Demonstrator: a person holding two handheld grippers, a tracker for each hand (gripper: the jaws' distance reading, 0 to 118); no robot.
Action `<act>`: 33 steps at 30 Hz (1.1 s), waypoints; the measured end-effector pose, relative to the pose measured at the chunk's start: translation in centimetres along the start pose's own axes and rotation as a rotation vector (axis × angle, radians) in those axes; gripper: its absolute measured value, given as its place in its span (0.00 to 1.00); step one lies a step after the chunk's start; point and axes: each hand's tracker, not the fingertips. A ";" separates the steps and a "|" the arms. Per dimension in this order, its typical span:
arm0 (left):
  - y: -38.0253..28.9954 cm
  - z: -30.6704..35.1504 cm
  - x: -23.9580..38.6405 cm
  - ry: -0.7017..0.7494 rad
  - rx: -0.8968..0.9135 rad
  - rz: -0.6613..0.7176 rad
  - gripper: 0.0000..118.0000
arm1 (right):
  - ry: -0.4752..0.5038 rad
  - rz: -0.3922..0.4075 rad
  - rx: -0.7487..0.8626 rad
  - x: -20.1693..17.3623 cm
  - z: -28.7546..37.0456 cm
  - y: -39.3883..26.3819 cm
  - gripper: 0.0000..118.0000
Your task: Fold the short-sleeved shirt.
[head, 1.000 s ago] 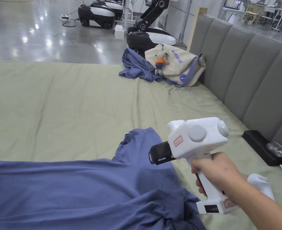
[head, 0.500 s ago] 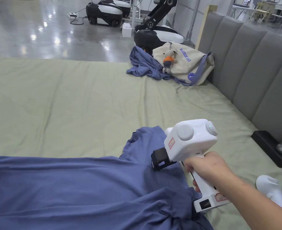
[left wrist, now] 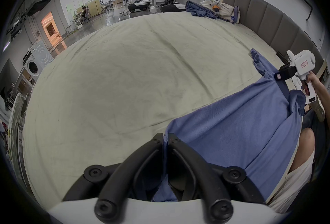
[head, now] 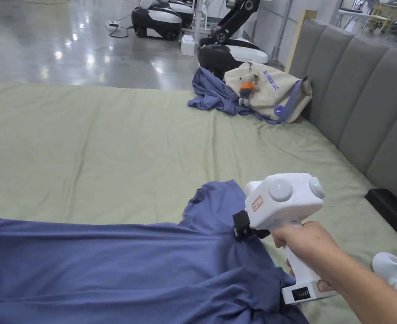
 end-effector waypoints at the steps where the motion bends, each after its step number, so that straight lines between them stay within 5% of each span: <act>1: 0.0 0.0 0.0 -0.001 -0.003 0.001 0.04 | 0.081 -0.035 -0.002 0.3 0.1 0.1 0.08; 6: 0.3 0.0 -0.1 -0.025 0.008 0.028 0.04 | 0.048 0.018 -0.009 -0.1 0.0 0.3 0.08; 9: 0.4 0.3 -0.8 -0.043 0.027 0.060 0.04 | 0.152 -0.081 0.027 1.2 0.8 0.6 0.08; 20: 0.5 4.5 -3.4 -0.118 0.188 0.157 0.04 | 0.295 -0.107 0.175 3.6 6.4 0.3 0.08; 33: -1.8 9.6 -4.1 -0.195 0.334 0.151 0.04 | 0.379 -0.044 0.322 4.2 12.2 -3.1 0.08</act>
